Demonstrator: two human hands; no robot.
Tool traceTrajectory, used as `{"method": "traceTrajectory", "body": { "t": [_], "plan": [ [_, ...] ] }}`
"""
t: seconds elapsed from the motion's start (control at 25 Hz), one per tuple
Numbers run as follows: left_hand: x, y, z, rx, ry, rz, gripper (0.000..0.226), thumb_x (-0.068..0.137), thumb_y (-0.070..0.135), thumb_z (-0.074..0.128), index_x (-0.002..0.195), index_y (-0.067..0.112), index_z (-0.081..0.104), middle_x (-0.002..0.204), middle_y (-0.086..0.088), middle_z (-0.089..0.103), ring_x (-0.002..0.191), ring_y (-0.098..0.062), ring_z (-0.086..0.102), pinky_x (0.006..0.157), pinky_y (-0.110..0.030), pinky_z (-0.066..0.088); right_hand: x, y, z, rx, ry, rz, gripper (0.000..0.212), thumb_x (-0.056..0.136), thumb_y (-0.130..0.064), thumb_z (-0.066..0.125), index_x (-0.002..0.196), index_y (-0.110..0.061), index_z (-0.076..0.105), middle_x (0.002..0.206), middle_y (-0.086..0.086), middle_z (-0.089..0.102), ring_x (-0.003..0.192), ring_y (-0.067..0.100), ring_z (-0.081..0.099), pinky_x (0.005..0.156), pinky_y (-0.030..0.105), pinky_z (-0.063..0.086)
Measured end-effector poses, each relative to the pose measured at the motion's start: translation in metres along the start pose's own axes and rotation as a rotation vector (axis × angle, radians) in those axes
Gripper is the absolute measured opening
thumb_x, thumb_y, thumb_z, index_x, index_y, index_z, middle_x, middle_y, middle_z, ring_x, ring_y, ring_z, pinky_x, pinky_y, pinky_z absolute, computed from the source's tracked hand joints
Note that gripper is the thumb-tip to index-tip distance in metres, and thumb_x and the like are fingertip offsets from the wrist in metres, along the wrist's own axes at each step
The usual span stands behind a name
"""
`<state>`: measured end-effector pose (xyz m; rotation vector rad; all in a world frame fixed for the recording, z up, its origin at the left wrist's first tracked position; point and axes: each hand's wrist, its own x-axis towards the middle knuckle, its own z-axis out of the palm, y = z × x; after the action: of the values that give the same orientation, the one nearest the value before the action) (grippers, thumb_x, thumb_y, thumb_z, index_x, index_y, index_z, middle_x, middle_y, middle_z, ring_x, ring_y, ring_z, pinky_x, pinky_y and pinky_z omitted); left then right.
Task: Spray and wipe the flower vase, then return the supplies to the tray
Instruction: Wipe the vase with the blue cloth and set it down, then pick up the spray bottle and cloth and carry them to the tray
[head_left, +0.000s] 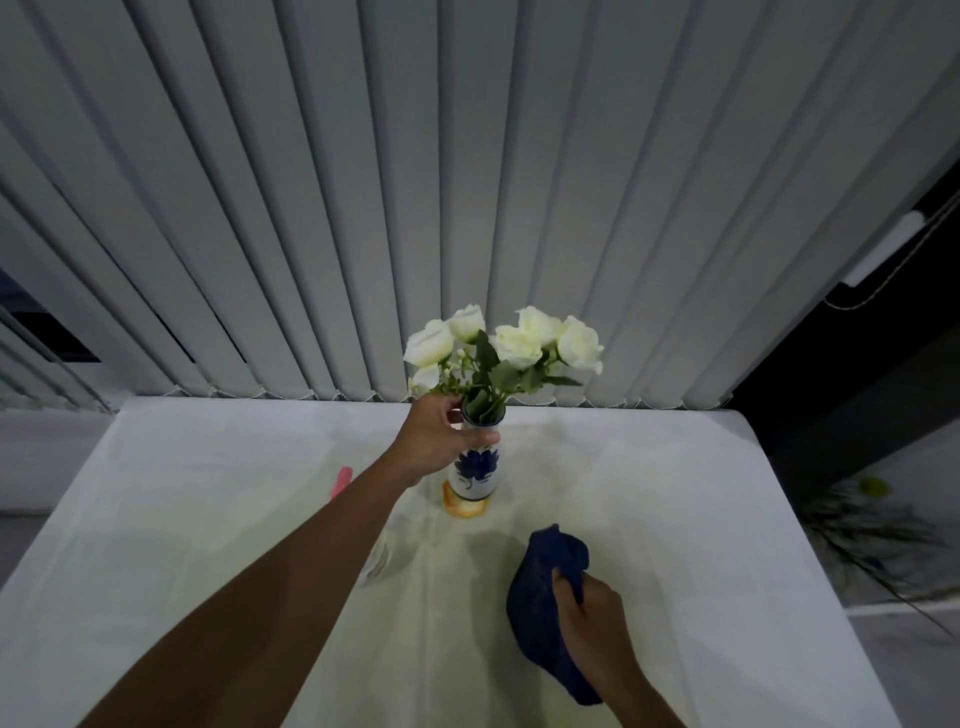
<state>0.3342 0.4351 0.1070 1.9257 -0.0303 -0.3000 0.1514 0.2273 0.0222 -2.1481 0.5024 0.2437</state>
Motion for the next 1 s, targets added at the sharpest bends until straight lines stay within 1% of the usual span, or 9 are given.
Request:
{"method": "traceTrajectory", "body": {
  "t": [0.16, 0.28, 0.4, 0.6, 0.72, 0.8, 0.88, 0.92, 1.0],
  "plan": [
    [0.004, -0.021, 0.012, 0.067, 0.001, -0.044, 0.053, 0.066, 0.023, 0.095, 0.116, 0.016, 0.076, 0.112, 0.002, 0.078, 0.109, -0.019, 0.070, 0.101, -0.044, 0.056, 0.001, 0.014, -0.005, -0.060, 0.001, 0.057, 0.044, 0.104, -0.020, 0.051, 0.060, -0.014, 0.056, 0.052, 0.000, 0.055, 0.049, 0.012, 0.052, 0.049, 0.025, 0.033],
    [0.004, -0.032, 0.019, 0.116, 0.025, -0.057, 0.052, 0.067, 0.023, 0.094, 0.116, 0.016, 0.076, 0.112, 0.001, 0.078, 0.106, -0.020, 0.070, 0.096, -0.038, 0.056, -0.003, 0.018, -0.003, -0.044, -0.008, 0.078, 0.040, 0.104, -0.022, 0.050, 0.070, -0.005, 0.066, 0.063, 0.010, 0.067, 0.057, 0.018, 0.061, 0.052, 0.027, 0.039],
    [0.003, -0.037, 0.022, 0.123, 0.036, -0.046, 0.053, 0.069, 0.019, 0.093, 0.119, 0.013, 0.075, 0.114, -0.001, 0.077, 0.104, -0.018, 0.068, 0.092, -0.031, 0.053, -0.005, 0.017, 0.000, -0.012, -0.006, 0.089, 0.040, 0.104, -0.020, 0.051, 0.073, 0.000, 0.067, 0.069, 0.017, 0.070, 0.060, 0.021, 0.063, 0.054, 0.028, 0.041],
    [-0.004, -0.044, 0.023, 0.123, 0.030, -0.046, 0.049, 0.070, 0.016, 0.092, 0.116, 0.012, 0.075, 0.112, -0.003, 0.078, 0.103, -0.019, 0.069, 0.091, -0.031, 0.054, -0.007, 0.012, -0.001, 0.002, -0.030, 0.122, 0.038, 0.105, -0.022, 0.049, 0.075, -0.005, 0.066, 0.065, 0.008, 0.068, 0.058, 0.013, 0.062, 0.051, 0.018, 0.039],
    [-0.008, -0.040, 0.022, 0.129, 0.008, -0.053, 0.049, 0.074, 0.020, 0.090, 0.119, 0.012, 0.073, 0.111, -0.001, 0.076, 0.100, -0.019, 0.067, 0.081, -0.023, 0.048, -0.008, 0.009, 0.000, -0.015, -0.038, 0.126, 0.038, 0.105, -0.024, 0.049, 0.073, -0.009, 0.063, 0.062, 0.004, 0.063, 0.056, 0.013, 0.060, 0.048, 0.015, 0.037],
    [-0.011, -0.034, 0.017, 0.222, -0.081, -0.062, 0.055, 0.078, 0.032, 0.087, 0.127, 0.017, 0.068, 0.122, -0.001, 0.073, 0.113, -0.020, 0.065, 0.085, -0.023, 0.047, -0.009, 0.007, 0.002, -0.024, -0.037, 0.115, 0.038, 0.105, -0.024, 0.049, 0.070, -0.011, 0.061, 0.061, 0.002, 0.062, 0.055, 0.012, 0.059, 0.047, 0.015, 0.038],
    [-0.014, -0.023, -0.001, 0.511, -0.260, -0.121, 0.063, 0.085, 0.046, 0.077, 0.138, 0.018, 0.060, 0.142, -0.004, 0.063, 0.130, -0.024, 0.057, 0.099, -0.029, 0.045, -0.011, 0.004, 0.004, -0.027, -0.042, 0.102, 0.039, 0.105, -0.023, 0.050, 0.068, -0.013, 0.059, 0.059, 0.002, 0.061, 0.054, 0.011, 0.058, 0.048, 0.015, 0.040],
    [-0.014, -0.015, -0.015, 0.672, -0.344, -0.148, 0.059, 0.090, 0.049, 0.070, 0.139, 0.016, 0.060, 0.145, -0.005, 0.060, 0.133, -0.025, 0.055, 0.105, -0.032, 0.044, -0.012, 0.003, 0.005, -0.028, -0.048, 0.096, 0.040, 0.105, -0.023, 0.050, 0.067, -0.015, 0.058, 0.059, 0.002, 0.061, 0.054, 0.011, 0.058, 0.048, 0.015, 0.040],
    [-0.015, 0.005, -0.050, 0.783, -0.396, -0.098, 0.037, 0.100, 0.038, 0.059, 0.127, 0.014, 0.071, 0.135, -0.004, 0.068, 0.123, -0.023, 0.062, 0.106, -0.036, 0.048, -0.013, -0.003, 0.008, -0.026, -0.060, 0.088, 0.040, 0.105, -0.024, 0.050, 0.066, -0.016, 0.057, 0.059, 0.002, 0.060, 0.053, 0.013, 0.057, 0.047, 0.016, 0.039]
  ]
}}
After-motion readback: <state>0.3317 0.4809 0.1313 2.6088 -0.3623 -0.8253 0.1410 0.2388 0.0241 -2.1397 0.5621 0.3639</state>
